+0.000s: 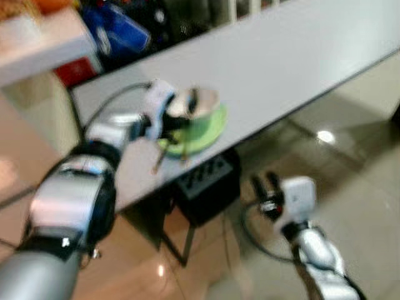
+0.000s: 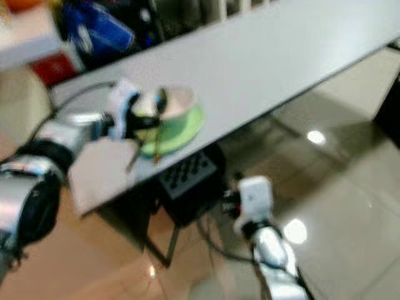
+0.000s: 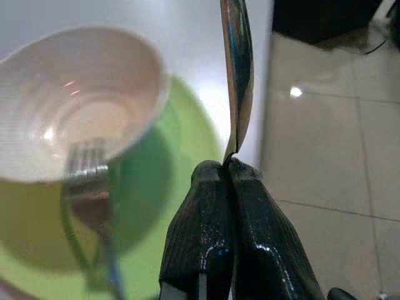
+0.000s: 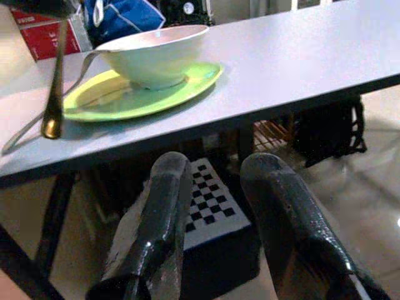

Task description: Setting the table

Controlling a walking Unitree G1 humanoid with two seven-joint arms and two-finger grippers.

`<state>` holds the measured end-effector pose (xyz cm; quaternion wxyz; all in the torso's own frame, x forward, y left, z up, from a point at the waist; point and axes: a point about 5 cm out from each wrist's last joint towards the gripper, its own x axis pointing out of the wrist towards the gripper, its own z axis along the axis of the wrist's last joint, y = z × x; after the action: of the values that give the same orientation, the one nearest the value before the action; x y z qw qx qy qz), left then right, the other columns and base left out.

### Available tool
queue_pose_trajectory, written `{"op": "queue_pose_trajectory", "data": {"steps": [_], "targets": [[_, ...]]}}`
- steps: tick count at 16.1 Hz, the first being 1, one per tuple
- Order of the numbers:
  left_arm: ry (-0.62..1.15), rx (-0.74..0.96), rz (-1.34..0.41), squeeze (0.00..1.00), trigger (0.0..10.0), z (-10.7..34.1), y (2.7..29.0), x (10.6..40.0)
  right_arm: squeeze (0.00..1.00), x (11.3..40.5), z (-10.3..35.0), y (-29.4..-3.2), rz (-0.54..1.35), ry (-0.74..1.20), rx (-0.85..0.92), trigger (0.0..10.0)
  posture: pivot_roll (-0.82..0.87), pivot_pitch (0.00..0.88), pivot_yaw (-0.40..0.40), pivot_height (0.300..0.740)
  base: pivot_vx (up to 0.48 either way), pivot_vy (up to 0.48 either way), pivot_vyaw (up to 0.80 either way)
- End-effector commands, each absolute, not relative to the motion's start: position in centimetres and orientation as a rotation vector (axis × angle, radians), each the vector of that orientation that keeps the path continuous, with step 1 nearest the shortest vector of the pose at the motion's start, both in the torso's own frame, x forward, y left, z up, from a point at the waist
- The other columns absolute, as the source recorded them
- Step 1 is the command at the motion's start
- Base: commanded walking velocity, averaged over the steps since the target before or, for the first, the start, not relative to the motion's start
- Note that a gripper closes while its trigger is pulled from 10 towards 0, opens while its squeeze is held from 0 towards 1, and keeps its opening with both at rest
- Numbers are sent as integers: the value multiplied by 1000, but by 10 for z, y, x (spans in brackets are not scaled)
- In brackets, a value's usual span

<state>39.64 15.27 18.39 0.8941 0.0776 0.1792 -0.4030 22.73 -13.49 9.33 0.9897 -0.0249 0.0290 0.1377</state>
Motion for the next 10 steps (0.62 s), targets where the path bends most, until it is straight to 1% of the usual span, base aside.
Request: {"op": "queue_pose_trajectory", "data": {"steps": [1,4,7,10], "targets": [[336,184,-857,0,0,192,144,399,0,228,92,-139,266,61,-50,10000,-211,0,217,740,0,0,0],[340,194,-870,0,0,194,144,399,0,228,92,-140,266,63,-51,10000,-210,0,214,740,0,0,0],[391,221,-909,0,0,189,148,395,0,226,90,-141,266,67,-52,10000,-213,0,220,740,0,0,0],[424,204,-939,0,0,185,149,393,0,225,89,-140,265,69,-51,10000,-215,0,221,740,0,0,0]]}}
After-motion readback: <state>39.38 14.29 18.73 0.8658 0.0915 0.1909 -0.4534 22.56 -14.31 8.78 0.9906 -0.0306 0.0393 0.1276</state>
